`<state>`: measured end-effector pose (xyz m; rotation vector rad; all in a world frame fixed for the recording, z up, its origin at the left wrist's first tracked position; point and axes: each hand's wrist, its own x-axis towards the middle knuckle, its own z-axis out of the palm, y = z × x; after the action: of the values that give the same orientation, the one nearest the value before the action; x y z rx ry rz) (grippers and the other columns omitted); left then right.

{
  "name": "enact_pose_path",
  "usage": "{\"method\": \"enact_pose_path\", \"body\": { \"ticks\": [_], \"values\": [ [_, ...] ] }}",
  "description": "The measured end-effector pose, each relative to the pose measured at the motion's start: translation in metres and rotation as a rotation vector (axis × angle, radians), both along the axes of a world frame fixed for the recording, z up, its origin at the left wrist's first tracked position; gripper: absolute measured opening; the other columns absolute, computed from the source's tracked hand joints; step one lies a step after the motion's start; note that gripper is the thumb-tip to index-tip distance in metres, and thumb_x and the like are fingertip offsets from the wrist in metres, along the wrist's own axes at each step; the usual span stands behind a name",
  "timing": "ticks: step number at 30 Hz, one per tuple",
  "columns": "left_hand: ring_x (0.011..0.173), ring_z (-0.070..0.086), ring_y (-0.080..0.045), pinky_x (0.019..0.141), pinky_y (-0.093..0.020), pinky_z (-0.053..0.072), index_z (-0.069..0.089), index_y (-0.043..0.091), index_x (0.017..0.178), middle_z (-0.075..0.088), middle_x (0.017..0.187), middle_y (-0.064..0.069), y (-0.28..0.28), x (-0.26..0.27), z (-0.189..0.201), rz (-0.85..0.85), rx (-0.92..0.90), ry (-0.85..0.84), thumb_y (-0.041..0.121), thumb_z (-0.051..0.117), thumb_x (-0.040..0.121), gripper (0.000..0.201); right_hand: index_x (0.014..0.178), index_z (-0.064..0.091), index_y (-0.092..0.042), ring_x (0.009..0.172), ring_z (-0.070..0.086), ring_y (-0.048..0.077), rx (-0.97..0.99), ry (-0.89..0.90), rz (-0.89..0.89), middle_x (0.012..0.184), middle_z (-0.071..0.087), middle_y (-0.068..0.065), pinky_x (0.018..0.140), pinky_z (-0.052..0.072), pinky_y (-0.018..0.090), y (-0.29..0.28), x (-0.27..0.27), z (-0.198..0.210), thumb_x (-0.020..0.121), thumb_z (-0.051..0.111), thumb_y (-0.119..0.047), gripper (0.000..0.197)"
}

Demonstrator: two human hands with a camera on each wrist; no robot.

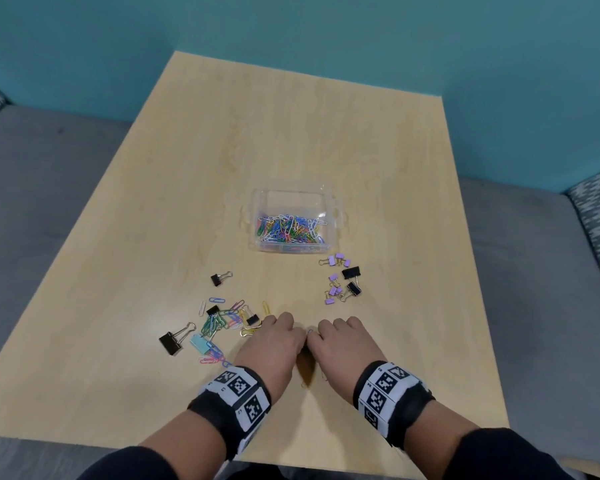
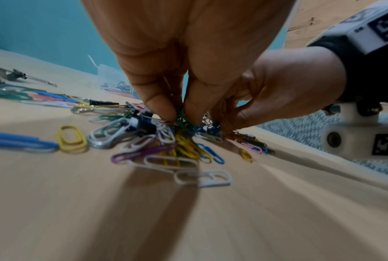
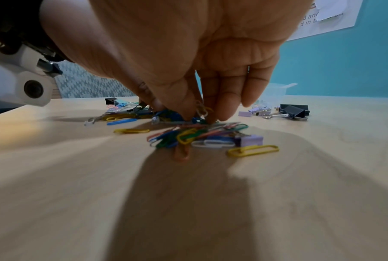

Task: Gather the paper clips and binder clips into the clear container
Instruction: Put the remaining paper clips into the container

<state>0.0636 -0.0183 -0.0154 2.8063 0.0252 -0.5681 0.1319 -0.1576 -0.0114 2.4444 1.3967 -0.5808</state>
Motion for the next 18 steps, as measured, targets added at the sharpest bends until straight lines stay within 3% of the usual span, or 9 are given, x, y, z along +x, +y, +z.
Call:
{"method": "enact_pose_path", "body": {
  "ticks": [2, 5, 7, 9, 14, 16, 18],
  "values": [
    [0.092, 0.043, -0.025, 0.073, -0.033, 0.037, 0.05, 0.015, 0.096, 0.043, 0.102, -0.005, 0.002, 0.002, -0.004, 0.024, -0.022, -0.023, -0.007, 0.045, 0.074, 0.031, 0.083, 0.057, -0.015, 0.059, 0.053, 0.027, 0.006, 0.04, -0.021, 0.07, 0.056, 0.004, 0.059, 0.039, 0.037, 0.004, 0.006, 0.007, 0.05, 0.078, -0.018, 0.039],
    [0.08, 0.048, -0.022, 0.065, -0.031, 0.038, 0.053, 0.018, 0.085, 0.046, 0.09, -0.001, 0.006, 0.005, -0.009, 0.114, -0.074, -0.076, 0.001, 0.056, 0.079, 0.018, 0.1, 0.048, -0.014, 0.079, 0.053, 0.03, 0.034, 0.129, -0.086, 0.09, 0.053, 0.006, 0.069, 0.032, 0.037, 0.005, 0.017, 0.012, 0.071, 0.061, -0.004, 0.033],
    [0.078, 0.052, -0.021, 0.065, -0.032, 0.04, 0.057, 0.016, 0.081, 0.049, 0.088, -0.001, 0.008, 0.008, -0.003, 0.244, -0.18, -0.062, 0.012, 0.058, 0.084, 0.005, 0.091, 0.042, -0.017, 0.076, 0.051, 0.03, 0.084, 0.232, -0.195, 0.086, 0.048, 0.004, 0.064, 0.034, 0.035, 0.004, 0.025, 0.012, 0.08, 0.051, 0.0, 0.023],
    [0.078, 0.056, -0.019, 0.066, -0.03, 0.042, 0.063, 0.018, 0.078, 0.056, 0.087, 0.001, 0.016, 0.014, 0.005, 0.381, -0.303, -0.027, 0.018, 0.058, 0.084, 0.007, 0.084, 0.044, -0.018, 0.074, 0.053, 0.026, 0.15, 0.372, -0.36, 0.081, 0.053, 0.002, 0.061, 0.04, 0.035, 0.003, 0.038, 0.011, 0.089, 0.046, -0.008, 0.011],
    [0.053, 0.062, -0.015, 0.057, -0.031, 0.052, 0.067, 0.013, 0.071, 0.071, 0.067, -0.006, 0.048, 0.038, 0.025, 0.768, -0.772, 0.067, 0.013, 0.069, 0.08, 0.01, 0.077, 0.06, -0.016, 0.054, 0.053, 0.017, 0.339, 0.613, -0.687, 0.064, 0.059, -0.003, 0.054, 0.048, 0.032, 0.017, 0.082, 0.027, 0.084, 0.051, -0.01, 0.012],
    [0.048, 0.058, -0.015, 0.057, -0.036, 0.051, 0.067, 0.01, 0.07, 0.067, 0.059, -0.008, 0.065, 0.056, 0.027, 0.826, -0.807, 0.022, 0.008, 0.07, 0.078, 0.009, 0.076, 0.06, -0.013, 0.052, 0.055, 0.022, 0.395, 0.612, -0.742, 0.062, 0.061, 0.002, 0.05, 0.049, 0.035, 0.029, 0.106, 0.034, 0.082, 0.048, -0.006, 0.015],
    [0.048, 0.057, -0.019, 0.058, -0.044, 0.053, 0.066, 0.008, 0.068, 0.064, 0.056, -0.011, 0.08, 0.078, 0.031, 0.846, -0.797, -0.061, 0.006, 0.071, 0.077, 0.01, 0.078, 0.06, -0.013, 0.058, 0.06, 0.024, 0.409, 0.543, -0.719, 0.07, 0.065, 0.006, 0.049, 0.046, 0.028, 0.045, 0.13, 0.039, 0.083, 0.046, -0.005, 0.017]
  ]
}}
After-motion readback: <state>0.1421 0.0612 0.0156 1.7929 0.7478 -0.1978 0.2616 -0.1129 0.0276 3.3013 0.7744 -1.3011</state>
